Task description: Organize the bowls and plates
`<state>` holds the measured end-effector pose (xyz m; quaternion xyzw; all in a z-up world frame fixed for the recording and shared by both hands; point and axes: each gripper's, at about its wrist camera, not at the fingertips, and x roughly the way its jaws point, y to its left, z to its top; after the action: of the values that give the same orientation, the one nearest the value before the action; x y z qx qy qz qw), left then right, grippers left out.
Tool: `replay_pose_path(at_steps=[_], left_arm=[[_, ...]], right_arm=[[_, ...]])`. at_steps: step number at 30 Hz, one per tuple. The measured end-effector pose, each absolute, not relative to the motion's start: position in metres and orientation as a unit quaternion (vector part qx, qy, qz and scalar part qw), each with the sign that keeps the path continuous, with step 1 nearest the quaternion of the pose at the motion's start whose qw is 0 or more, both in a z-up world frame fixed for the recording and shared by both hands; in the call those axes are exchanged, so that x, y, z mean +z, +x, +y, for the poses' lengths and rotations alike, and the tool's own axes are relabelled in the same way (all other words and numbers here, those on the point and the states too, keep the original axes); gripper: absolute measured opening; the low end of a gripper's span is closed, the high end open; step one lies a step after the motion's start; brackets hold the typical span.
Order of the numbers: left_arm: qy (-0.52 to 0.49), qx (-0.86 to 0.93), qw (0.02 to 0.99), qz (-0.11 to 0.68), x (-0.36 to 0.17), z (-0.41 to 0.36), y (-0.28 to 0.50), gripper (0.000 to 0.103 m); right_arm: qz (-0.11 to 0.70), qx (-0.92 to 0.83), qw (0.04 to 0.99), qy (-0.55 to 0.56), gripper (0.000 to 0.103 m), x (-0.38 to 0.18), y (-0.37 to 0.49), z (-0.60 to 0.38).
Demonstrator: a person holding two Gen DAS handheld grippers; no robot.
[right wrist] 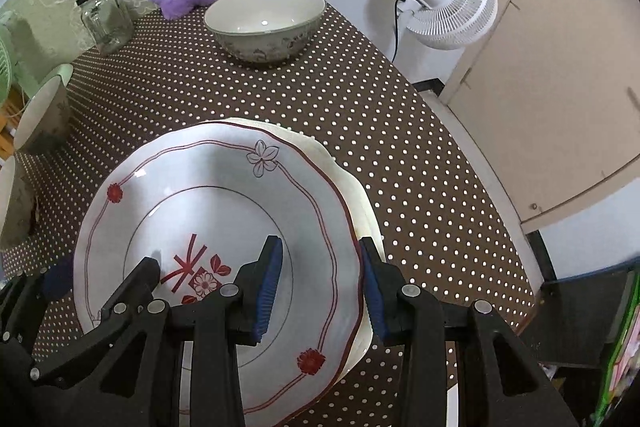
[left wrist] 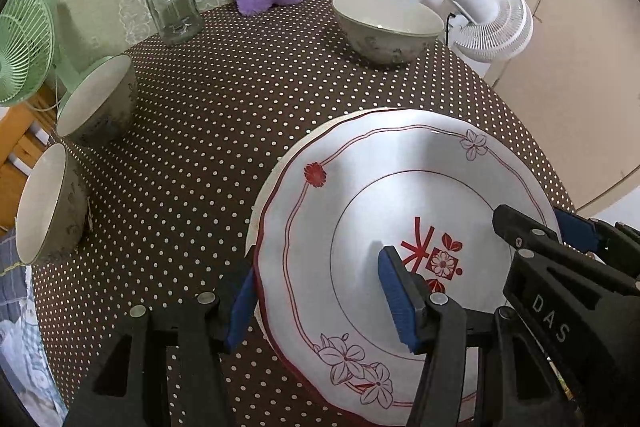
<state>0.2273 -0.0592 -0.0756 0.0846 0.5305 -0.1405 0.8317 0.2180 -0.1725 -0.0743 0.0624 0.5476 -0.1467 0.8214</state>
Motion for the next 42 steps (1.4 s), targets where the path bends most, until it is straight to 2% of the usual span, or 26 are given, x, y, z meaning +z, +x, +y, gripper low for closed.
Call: replay_pose_path(at_steps=[21,28,30,32,34,36,42], left_arm=[[0.136,-0.125,0.833,0.521,-0.085,-0.082,0.227,0.064],[0.119,-0.135,0.832,0.524,-0.083,-0.079,0.228,0.072],[0.107,-0.136,0.831,0.528,-0.083,-0.077,0.229,0.08],[0.102,-0.142,0.833,0.525,-0.08,-0.074,0.227,0.089],[0.102,-0.148,0.837,0.517,-0.074,-0.072,0.225,0.097],[0.1,-0.15,0.841,0.509,-0.069,-0.07,0.221,0.102],[0.063,-0.123,0.855,0.5,-0.049,-0.052,0.221,0.103]], right_arm=[[0.556,-0.159,0.813,0.07,0.043,-0.084,0.224,-0.178],[0.557,-0.152,0.814,0.067,0.043,-0.085,0.218,-0.178],[0.559,-0.148,0.813,0.066,0.043,-0.085,0.218,-0.178],[0.559,-0.141,0.814,0.069,0.045,-0.084,0.218,-0.178],[0.548,-0.121,0.824,0.08,0.061,-0.079,0.216,-0.178],[0.536,-0.104,0.834,0.076,0.072,-0.071,0.215,-0.175],[0.519,-0.064,0.851,0.048,0.075,-0.051,0.22,-0.16]])
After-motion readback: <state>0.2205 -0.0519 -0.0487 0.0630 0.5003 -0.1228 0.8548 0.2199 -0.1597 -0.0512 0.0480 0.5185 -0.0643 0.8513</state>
